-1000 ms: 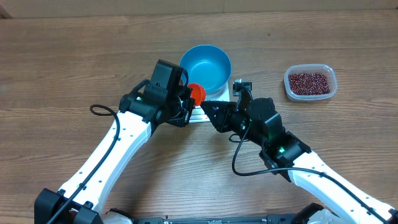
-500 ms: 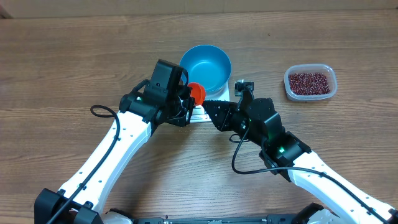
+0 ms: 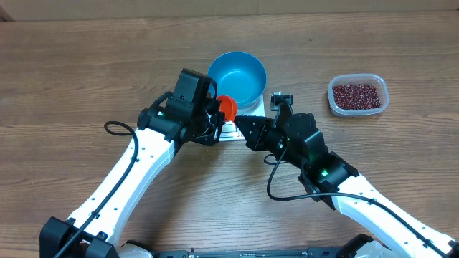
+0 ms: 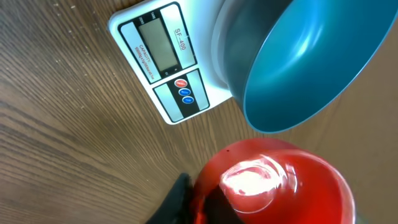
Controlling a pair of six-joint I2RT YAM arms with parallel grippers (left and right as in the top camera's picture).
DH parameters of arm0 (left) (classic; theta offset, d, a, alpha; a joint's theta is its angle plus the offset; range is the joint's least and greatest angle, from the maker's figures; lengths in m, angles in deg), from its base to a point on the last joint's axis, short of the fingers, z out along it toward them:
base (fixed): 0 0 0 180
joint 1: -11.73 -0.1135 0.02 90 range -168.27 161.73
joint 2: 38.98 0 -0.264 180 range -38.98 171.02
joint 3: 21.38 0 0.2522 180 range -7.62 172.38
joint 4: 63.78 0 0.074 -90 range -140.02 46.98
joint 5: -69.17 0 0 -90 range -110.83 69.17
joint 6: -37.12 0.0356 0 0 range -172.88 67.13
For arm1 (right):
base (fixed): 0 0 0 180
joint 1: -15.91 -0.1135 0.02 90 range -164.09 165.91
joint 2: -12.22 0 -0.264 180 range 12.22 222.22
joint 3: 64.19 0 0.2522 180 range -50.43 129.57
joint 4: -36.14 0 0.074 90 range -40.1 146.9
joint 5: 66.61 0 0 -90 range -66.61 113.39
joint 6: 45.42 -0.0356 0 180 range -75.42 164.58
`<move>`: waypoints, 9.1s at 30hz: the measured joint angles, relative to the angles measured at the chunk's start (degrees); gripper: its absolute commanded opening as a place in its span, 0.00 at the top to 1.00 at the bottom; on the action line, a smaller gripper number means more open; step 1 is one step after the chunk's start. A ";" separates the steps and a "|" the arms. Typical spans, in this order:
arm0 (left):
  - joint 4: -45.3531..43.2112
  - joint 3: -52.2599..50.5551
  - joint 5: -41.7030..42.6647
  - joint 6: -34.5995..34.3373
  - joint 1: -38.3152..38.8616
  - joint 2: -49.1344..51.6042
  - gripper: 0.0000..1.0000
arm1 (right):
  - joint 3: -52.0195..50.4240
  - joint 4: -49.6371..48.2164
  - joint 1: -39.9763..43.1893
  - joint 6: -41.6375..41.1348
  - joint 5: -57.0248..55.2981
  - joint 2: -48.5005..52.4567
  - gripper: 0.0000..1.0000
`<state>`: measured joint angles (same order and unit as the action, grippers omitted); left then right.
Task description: Scoop item into bowl and weigh 150g on scale
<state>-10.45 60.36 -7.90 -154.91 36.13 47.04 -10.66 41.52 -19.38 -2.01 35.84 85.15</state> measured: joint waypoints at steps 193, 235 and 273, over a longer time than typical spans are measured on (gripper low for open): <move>5.73 -4.13 -20.06 92.17 10.64 -19.93 0.96 | 16.63 63.54 37.99 23.89 6.36 -21.16 0.96; -3.28 -8.79 -17.20 96.72 7.80 -3.13 0.96 | 16.63 55.74 37.99 24.17 1.68 -14.47 0.96; -32.96 -42.03 -8.61 103.56 -0.42 -25.16 0.96 | 16.63 57.02 37.99 24.15 1.66 -14.47 0.96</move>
<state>-43.41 18.33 -16.51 -51.36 35.72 21.88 5.97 98.54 18.61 22.14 37.50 70.68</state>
